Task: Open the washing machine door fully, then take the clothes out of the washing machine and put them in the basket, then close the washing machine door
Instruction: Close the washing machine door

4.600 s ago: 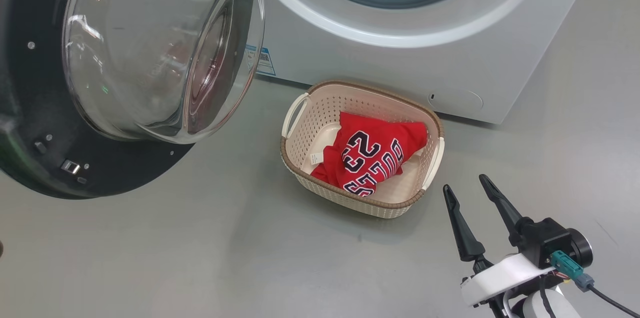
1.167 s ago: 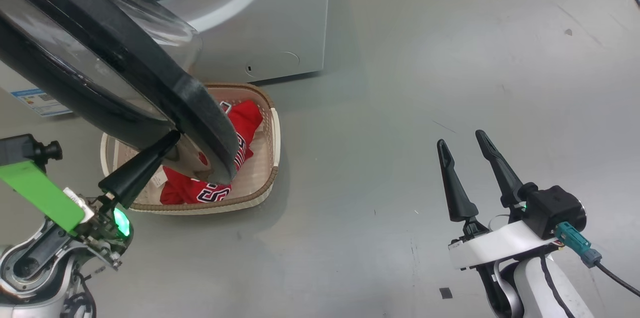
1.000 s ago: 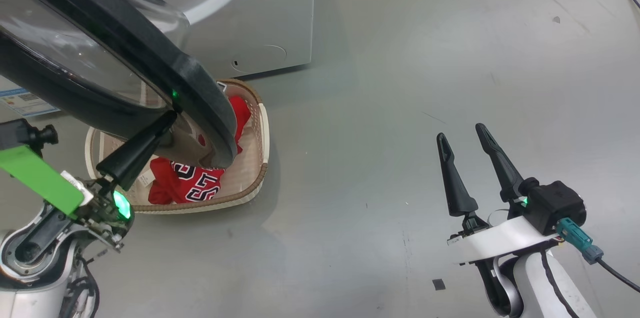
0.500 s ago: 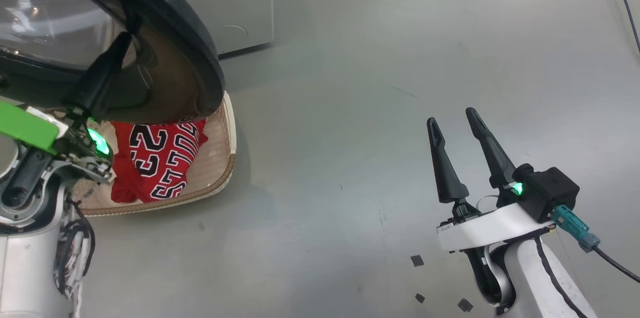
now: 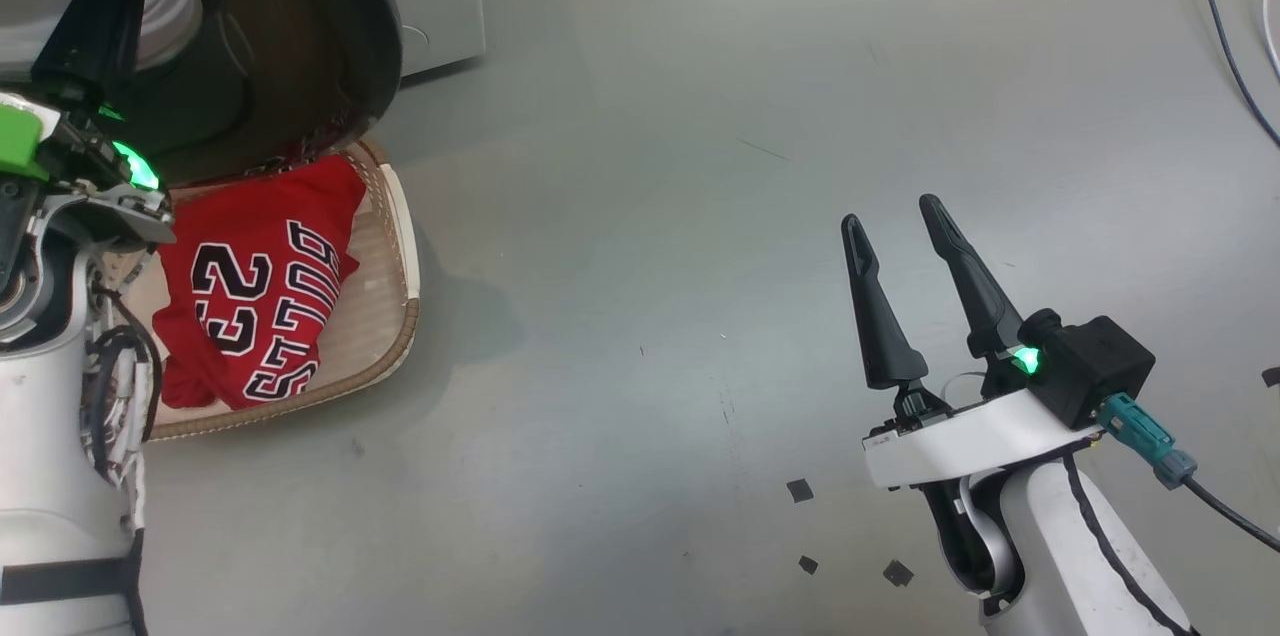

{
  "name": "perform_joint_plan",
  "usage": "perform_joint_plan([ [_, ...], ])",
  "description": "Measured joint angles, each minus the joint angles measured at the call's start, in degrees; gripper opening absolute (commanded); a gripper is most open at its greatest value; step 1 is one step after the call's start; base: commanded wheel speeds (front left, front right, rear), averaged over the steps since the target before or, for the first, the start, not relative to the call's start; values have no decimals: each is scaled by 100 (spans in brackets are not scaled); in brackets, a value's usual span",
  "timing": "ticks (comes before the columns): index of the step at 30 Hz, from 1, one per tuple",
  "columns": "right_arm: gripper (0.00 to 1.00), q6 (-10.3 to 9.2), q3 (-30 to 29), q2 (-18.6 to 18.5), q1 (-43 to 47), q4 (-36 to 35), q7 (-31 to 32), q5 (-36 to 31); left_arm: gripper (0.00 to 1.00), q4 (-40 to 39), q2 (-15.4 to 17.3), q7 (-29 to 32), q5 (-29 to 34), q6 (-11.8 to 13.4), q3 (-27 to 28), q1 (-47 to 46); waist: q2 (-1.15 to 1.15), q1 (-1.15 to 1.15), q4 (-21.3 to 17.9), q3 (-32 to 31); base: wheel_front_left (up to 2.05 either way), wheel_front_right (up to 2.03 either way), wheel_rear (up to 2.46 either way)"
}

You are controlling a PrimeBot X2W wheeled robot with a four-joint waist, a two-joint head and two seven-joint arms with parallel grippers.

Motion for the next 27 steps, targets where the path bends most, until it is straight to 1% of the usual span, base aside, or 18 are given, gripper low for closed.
perform_joint_plan([
  [2, 100, -43, 1, 0, -1, 5, 0, 0, 0, 121, -31, -53, 69, 0, -26, -118, 0, 0, -25, 17, 0, 0, 0],
  [5, 100, -44, 36, 0, -9, 8, 0, 1, 0, 296, -96, -172, 230, 0, -29, -268, 0, 0, -45, 23, 0, 0, 0],
  [19, 100, -41, 222, 0, -104, 152, 0, 18, 0, 1050, -183, -531, 403, -1, -60, -744, 0, 0, -126, -61, 0, 0, 0],
  [25, 100, -48, 177, 0, -102, 182, 0, 15, 0, 966, -342, -545, 422, -1, -14, -740, 0, 0, -95, -161, 0, 0, 0],
  [27, 100, -92, 135, -2, -98, 182, 0, 3, 0, 855, -432, -545, 364, -1, 20, -725, 0, 0, -50, -188, 0, 0, 0],
])
